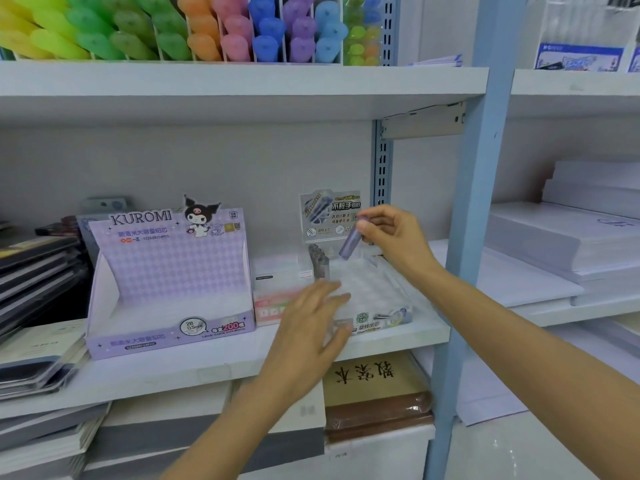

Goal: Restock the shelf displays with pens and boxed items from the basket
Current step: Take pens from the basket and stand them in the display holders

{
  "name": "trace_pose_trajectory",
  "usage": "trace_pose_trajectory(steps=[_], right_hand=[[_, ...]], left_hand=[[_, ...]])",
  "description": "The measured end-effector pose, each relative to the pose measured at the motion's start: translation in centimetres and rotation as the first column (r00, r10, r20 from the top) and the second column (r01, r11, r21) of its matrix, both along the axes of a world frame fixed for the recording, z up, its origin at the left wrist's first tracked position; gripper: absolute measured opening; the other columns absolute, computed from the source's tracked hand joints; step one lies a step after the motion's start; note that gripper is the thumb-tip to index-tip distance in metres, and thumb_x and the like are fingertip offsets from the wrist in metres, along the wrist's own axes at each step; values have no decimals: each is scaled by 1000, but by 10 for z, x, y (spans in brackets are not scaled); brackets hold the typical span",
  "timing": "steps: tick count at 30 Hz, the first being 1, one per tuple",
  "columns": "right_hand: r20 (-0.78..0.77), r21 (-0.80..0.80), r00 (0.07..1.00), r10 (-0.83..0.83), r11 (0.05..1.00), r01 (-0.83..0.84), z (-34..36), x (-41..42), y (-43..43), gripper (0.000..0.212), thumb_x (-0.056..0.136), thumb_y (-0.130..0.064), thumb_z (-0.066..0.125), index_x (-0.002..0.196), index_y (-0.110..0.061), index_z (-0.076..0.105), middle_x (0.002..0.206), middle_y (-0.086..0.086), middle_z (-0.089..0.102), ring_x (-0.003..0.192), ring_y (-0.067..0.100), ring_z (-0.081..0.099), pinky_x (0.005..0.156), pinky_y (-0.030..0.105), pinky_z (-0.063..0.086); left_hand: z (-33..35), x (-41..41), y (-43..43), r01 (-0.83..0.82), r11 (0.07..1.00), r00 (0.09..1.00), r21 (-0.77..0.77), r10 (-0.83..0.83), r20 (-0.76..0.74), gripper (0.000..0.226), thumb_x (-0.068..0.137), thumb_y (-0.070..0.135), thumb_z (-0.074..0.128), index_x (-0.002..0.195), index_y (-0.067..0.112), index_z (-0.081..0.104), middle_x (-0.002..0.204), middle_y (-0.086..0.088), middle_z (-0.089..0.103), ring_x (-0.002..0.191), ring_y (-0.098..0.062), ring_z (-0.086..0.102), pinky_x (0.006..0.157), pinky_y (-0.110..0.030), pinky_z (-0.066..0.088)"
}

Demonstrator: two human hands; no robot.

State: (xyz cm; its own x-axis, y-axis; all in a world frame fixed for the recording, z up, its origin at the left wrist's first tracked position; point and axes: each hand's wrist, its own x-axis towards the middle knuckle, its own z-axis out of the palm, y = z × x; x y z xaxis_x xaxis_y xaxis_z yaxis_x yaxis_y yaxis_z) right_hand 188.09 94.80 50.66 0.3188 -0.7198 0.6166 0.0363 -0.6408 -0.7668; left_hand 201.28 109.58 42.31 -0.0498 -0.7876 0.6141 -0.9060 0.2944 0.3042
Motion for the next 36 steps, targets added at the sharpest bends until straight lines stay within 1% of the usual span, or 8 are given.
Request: trace_pose_trajectory(steps=[2,8,16,21,24,27,32,36], right_hand=[[-46,-18,997,-56,998,55,-3,4,-11,21,88,-3,66,108,4,66,102,23,68,88,21,62,79,27,57],[-204,-89,972,-121,991,104,-13,32,-37,23,87,-8,69,109,-4,68,98,10,69,92,23,67,88,34,56],[-409,-225,897,-168,971,79,-27,52,-54,20,90,-8,65,110,-6,69,89,-1,65,74,0,55,65,-1,39],[-498,-257,851,-165,966,37,-21,56,-57,23,90,-9,65,113,-8,65,94,4,66,84,13,61,81,24,52],[-446,-305,870,-210,949,73,-25,60,-53,24,87,-7,68,108,-14,59,89,1,64,73,10,60,70,23,52],[-459,-354,850,-258,931,92,-28,62,-54,13,85,-7,70,97,-10,67,89,2,65,70,9,58,77,31,56],[-591,-328,762,-264,942,72,-30,54,-48,25,91,-5,62,115,-10,68,102,9,66,86,22,63,79,26,50],[-429,-386,867,-253,919,77,-26,34,-8,25,93,-14,61,118,-12,66,105,5,64,84,15,62,81,28,54]], left_hand=[[-7,4,-2,-43,997,981,62,30,192,49,102,40,38,149,24,35,156,11,30,148,-8,10,119,-27,5],[0,18,1,-45,999,964,-28,50,261,35,101,33,46,132,21,57,133,8,58,129,-12,45,104,-30,28],[-5,18,0,-18,999,980,-39,26,197,32,99,30,52,128,20,61,127,8,61,125,-10,47,100,-30,38],[-7,20,-2,-8,999,983,-49,16,180,33,98,30,52,127,20,63,127,7,62,124,-11,48,101,-30,38],[-9,21,-3,-1,999,985,-54,10,170,33,98,29,53,127,20,63,127,7,62,124,-9,47,103,-23,32],[-11,22,-4,3,998,987,-64,7,160,33,98,29,54,128,20,63,127,8,62,125,-9,46,103,-17,26],[-11,23,-6,7,999,988,-46,0,154,35,100,31,51,132,21,59,132,8,58,131,-9,41,105,-17,23],[-12,17,4,-8,999,994,-39,12,107,41,100,29,51,139,18,50,146,4,46,141,-12,30,114,-23,16]])
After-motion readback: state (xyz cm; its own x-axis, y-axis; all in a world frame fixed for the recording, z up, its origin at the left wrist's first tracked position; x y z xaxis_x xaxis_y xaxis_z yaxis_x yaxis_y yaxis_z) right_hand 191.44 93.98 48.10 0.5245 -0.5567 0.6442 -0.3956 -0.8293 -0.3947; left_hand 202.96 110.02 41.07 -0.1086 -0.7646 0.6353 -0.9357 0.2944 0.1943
